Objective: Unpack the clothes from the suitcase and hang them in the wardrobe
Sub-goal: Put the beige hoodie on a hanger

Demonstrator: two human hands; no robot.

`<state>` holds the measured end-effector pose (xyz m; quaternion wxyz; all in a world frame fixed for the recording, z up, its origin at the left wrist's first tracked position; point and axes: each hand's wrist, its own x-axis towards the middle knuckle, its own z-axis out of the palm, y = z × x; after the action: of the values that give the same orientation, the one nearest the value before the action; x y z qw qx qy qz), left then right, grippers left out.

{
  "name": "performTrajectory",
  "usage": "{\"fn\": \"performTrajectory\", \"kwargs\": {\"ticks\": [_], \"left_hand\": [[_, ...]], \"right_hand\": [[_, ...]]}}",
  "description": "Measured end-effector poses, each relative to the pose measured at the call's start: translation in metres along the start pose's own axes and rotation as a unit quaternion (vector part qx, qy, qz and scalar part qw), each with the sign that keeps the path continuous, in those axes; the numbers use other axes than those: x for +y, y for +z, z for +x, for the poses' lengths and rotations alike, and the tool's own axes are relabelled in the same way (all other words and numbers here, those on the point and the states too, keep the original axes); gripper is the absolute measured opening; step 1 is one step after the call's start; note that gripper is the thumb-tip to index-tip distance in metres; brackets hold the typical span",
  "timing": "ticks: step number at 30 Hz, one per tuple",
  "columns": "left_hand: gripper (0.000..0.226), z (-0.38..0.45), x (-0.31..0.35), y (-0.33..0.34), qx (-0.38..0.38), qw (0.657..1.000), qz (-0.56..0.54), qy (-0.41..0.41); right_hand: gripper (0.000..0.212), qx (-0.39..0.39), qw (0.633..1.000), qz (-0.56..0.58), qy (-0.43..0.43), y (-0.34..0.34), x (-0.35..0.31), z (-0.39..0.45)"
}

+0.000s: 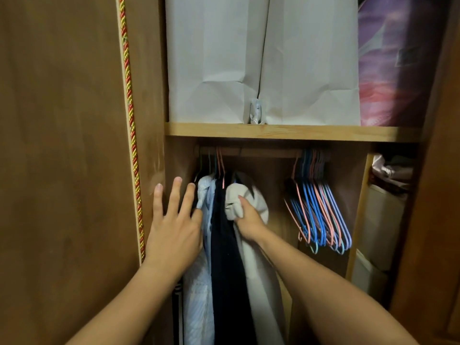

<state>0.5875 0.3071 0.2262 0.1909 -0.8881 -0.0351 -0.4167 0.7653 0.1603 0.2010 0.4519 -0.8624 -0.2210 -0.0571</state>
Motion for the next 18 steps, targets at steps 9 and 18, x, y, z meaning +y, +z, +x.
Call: {"fn": "performTrajectory", "kwargs": {"ticks": [9,18], "left_hand": [[0.027,-0.017,0.017,0.003,-0.064,0.997,-0.034,-0.025],[0.012,-0.147,0.254,0.030,-0.322,0.867,-0.375,0.066]], "right_hand": [[0.071,-0.078,0.994,-0.059,-0.047,0.002,-0.003,-0.048],[0.024,0.053,0.969,0.062,0.233,-0.044,0.202,-0.334]]}}
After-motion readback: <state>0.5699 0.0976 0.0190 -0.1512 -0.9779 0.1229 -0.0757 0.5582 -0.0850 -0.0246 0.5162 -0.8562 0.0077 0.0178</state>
